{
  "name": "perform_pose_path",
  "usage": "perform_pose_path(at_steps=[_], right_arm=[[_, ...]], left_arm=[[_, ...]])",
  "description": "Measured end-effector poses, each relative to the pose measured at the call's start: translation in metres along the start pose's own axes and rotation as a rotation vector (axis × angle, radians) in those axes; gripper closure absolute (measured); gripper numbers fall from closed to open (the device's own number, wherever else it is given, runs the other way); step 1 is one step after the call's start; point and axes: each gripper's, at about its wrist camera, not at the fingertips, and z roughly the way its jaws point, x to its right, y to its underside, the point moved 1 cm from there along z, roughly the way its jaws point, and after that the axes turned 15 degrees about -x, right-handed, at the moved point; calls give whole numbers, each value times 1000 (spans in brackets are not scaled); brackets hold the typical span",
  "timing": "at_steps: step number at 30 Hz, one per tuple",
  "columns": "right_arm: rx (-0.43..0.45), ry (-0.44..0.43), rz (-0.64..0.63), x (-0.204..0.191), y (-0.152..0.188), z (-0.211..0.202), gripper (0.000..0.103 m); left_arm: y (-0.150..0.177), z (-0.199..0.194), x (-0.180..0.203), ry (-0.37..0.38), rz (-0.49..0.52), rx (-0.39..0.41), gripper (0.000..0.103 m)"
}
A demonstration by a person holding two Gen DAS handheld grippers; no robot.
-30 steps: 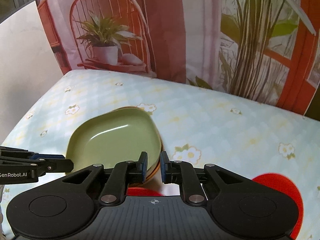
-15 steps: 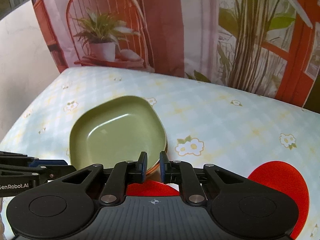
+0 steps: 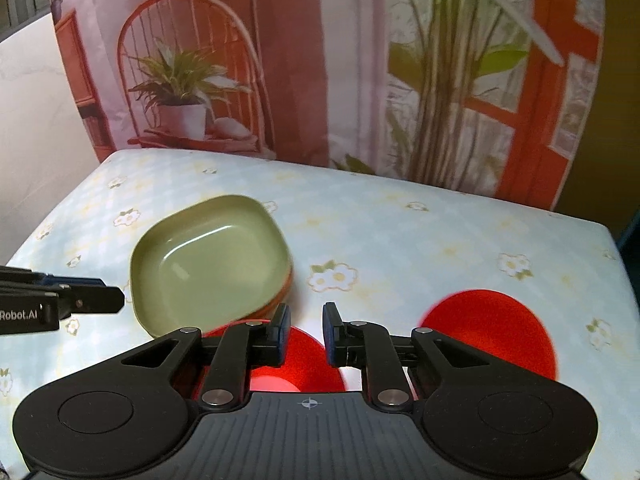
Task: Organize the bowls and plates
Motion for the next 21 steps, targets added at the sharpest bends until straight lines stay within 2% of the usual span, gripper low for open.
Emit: perform_pose_path(at_steps=[10,21], right_arm=[[30,62,25,42,15,-28,82],[43,103,89,98,27,-37,80]], left_arm=[[-16,-4,35,-8,88,23,69],[-30,15,76,63,182,2,66]])
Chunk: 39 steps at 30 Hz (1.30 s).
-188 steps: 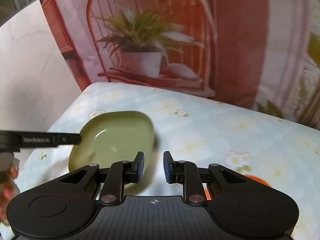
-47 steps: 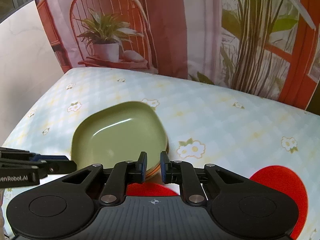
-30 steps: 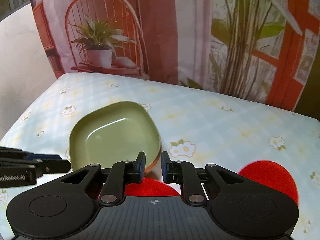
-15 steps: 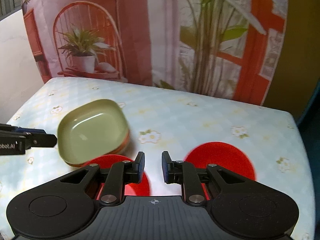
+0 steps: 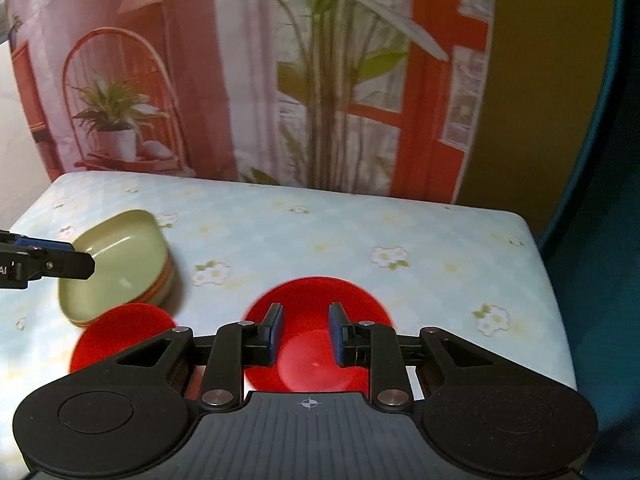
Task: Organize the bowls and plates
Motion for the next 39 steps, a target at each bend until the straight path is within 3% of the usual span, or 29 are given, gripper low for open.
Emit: perform_pose_path(at_steps=[9,19,35,36,37,39], right_arm=[[-10,6,57,33,9,11,76],[-34,-11,95,50,11,30,74],[-68,-74,167,65,26,47,76],[-69,-78,169,65,26,48,77],[-69,-83,171,65,27,48,79],[-66,-89,176,65,28,47,85]], left_arm=[[-13,24,20,42,78,-30,64],[-30,56,29,87,70,-83,64],[-26,101,69,111,131,-155,65],[-26,102,70,108,127,-153,70],[-25,103,70,110,125,-147,84],[-25,102,71,115,128,-146,90]])
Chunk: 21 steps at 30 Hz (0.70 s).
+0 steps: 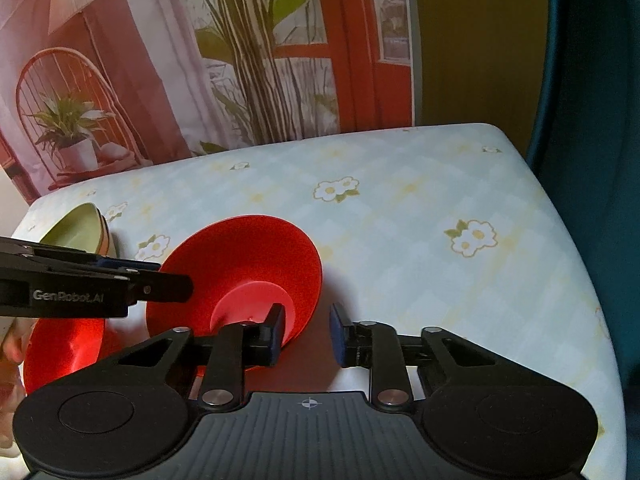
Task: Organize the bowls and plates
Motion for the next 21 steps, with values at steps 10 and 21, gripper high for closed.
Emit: perform_pose_path(at_steps=[10,21], right_arm=[[43,-3,-10,-14,-2,-23,91],[75,-58,-72,-77,6,-49,92]], left_arm=[[10,-42,2,-13,26,70,90],[60,-100,-32,2,-91,120,90]])
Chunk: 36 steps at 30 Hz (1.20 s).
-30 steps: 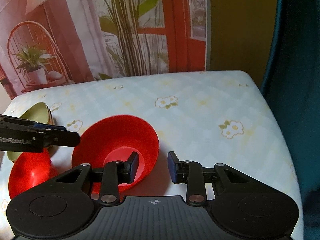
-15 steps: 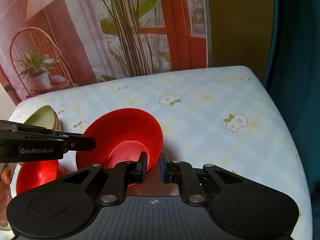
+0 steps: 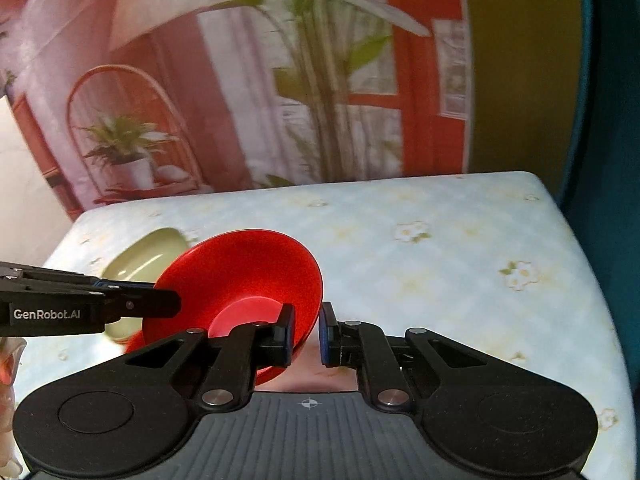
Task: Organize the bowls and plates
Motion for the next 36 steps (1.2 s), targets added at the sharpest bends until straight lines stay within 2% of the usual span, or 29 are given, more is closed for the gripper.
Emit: perform_pose_path(at_steps=[8,14,36], right_arm=[[-25,-25,-36,-49,17,9,91],[-57,-14,-54,-65,24,19,91],[-93,-1,-81,-67,28,36,91]], left_arm=[[28,-15,-25,-37,-52,24,90],[37,-13,-34,-58,-74,25,90],[45,-2,-37,-66,-98,8,89]])
